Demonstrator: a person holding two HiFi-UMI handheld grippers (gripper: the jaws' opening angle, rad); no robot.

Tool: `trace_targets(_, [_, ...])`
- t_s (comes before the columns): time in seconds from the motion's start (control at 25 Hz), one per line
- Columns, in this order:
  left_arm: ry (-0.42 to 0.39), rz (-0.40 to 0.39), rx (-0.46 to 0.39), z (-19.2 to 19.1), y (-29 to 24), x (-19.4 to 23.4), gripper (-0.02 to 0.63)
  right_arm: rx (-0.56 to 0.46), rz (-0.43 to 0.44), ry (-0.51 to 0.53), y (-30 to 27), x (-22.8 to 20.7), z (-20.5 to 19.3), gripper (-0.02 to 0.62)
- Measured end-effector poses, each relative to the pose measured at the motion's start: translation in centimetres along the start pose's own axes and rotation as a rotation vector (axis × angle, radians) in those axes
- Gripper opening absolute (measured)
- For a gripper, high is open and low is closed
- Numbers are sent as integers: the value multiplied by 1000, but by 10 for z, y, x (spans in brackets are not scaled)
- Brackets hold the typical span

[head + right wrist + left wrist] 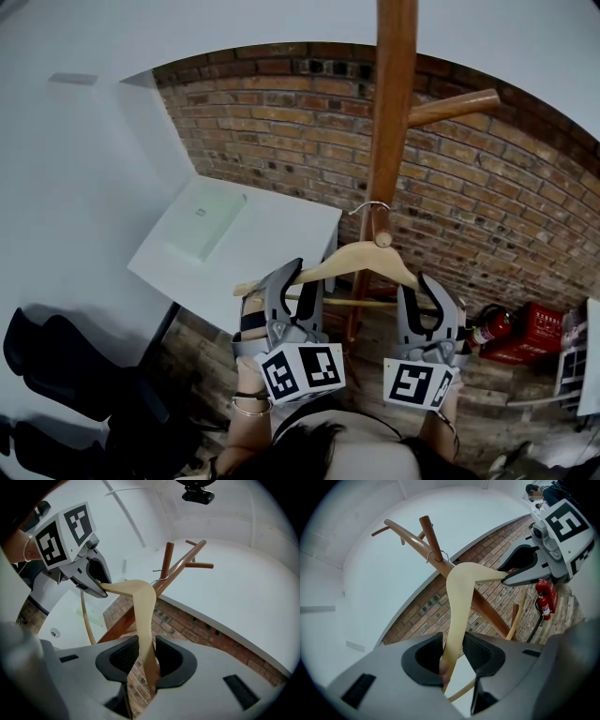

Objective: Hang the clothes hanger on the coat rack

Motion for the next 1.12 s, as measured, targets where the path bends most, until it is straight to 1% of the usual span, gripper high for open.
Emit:
trace_targets(0.12, [-23,-8,-9,-5,-5,1,133,7,-7,-3,-4,2,0,123])
trace_targets(0.24, [-7,-14,-16,-6,-9,1,135,15,-13,-7,-7,3,-2,124])
trace_targets(0.4, [-17,-17,-34,-8,-14,0,140,24,-18,-13,-10,4,-4,124])
trace_targets(0.52, [28,-10,-42,-4,-16,2,141,28,-26,-11,-12,3,-5,124])
trace_targets(0.6, [41,-8,-48,-4,-18,3,143,29,-26,-17,-14,3,-5,124])
trace_targets(0.76, [12,-18,-70,-9,-21,-1,144,26,-11,-50,-16,5,-8,124])
trace_targets(1.12, [22,-36,-76,-8,-15,-1,146,26,20,-88,-13,8,-9,124])
Point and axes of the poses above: the fingertips, and each gripper's own axes: y backward along the fingers, x to its left, z out of its top, the point moved 4 cm from there along y, backward along the fingers, and after that the axes turned 5 degrees about y, right-handed, at the moved point
